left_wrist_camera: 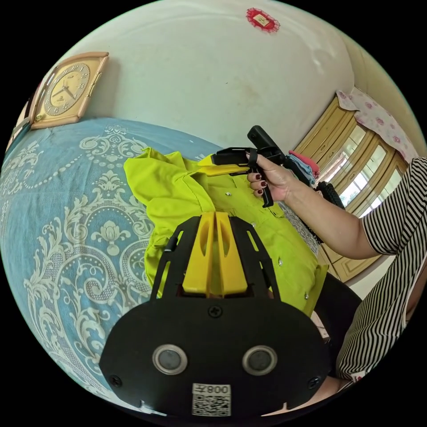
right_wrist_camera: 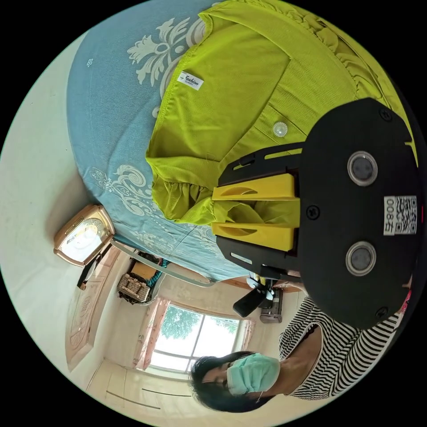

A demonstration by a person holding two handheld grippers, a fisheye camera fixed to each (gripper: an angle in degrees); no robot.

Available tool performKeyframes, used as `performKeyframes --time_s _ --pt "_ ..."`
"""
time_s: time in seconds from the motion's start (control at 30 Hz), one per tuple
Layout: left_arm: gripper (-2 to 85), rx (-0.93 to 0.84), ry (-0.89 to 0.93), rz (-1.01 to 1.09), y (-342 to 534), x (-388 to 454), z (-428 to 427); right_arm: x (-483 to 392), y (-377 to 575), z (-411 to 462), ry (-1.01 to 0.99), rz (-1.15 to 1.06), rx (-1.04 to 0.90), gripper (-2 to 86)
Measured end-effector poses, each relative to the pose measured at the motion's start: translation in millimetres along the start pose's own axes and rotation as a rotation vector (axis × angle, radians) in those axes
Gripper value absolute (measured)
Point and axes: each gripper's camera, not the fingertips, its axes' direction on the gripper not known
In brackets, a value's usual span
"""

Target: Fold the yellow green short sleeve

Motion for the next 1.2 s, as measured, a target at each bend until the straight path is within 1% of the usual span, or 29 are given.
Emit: performKeyframes --time_s 0.13,0.33,0.4,0.47,0.53,0.6,0.7,0.77,0.87,0.97,1.1,1.17,1.2 --pt "0.5 -0.029 0.006 0.01 -2.7 -3.3 16.3 5.9 -21.7 15.6 0.047 0.006 -0.084 8.6" --pt "0.9 -0.046 0.079 -0.017 -2.2 -22.2 33.4 7.6 -51.1 38.5 0.167 -0.028 -0.207 2.3" --pt "1.3 -0.075 0.1 -0.04 -2.5 -29.2 41.5 2.1 -59.5 40.0 0.218 -0.068 -0.223 1.6" --pt "1.8 -0.129 0.132 -0.069 -3.1 -39.2 54.1 -0.5 -68.2 42.5 0.327 -0.096 -0.246 1.3" --pt "2.1 -0.15 0.132 -0.086 -2.7 -45.7 59.9 4.1 -73.5 44.5 0.336 -0.078 -0.264 1.5" --pt "2.3 -0.143 0.13 -0.086 -1.6 -50.6 60.2 4.4 -77.4 42.7 0.327 -0.069 -0.242 2.0" --pt "2.4 -0.096 0.161 -0.091 3.6 -62.6 54.5 -15.6 -83.4 38.0 0.356 -0.116 -0.162 3.6" --pt "2.5 -0.006 0.204 -0.115 10.6 -77.4 43.7 -42.8 -90.1 40.4 0.364 -0.19 -0.105 5.5" --pt "2.4 0.106 0.236 -0.191 21.7 -100.1 31.5 -76.8 -107.1 65.4 0.339 -0.319 -0.146 6.2" --pt "2.0 0.16 0.228 -0.259 29.7 -118.0 27.3 -101.1 -130.0 97.7 0.378 -0.396 -0.213 7.7" --pt "1.1 0.058 0.18 -0.324 31.7 -133.5 39.3 -119.3 -155.0 136.4 0.457 -0.444 -0.31 8.7" --pt "0.6 -0.011 0.16 -0.352 32.6 -141.8 48.2 -120.3 -166.1 161.3 0.509 -0.436 -0.389 8.0" --pt "0.5 -0.013 0.165 -0.354 33.0 -143.7 49.1 -119.2 -168.2 166.8 0.523 -0.428 -0.405 7.2"
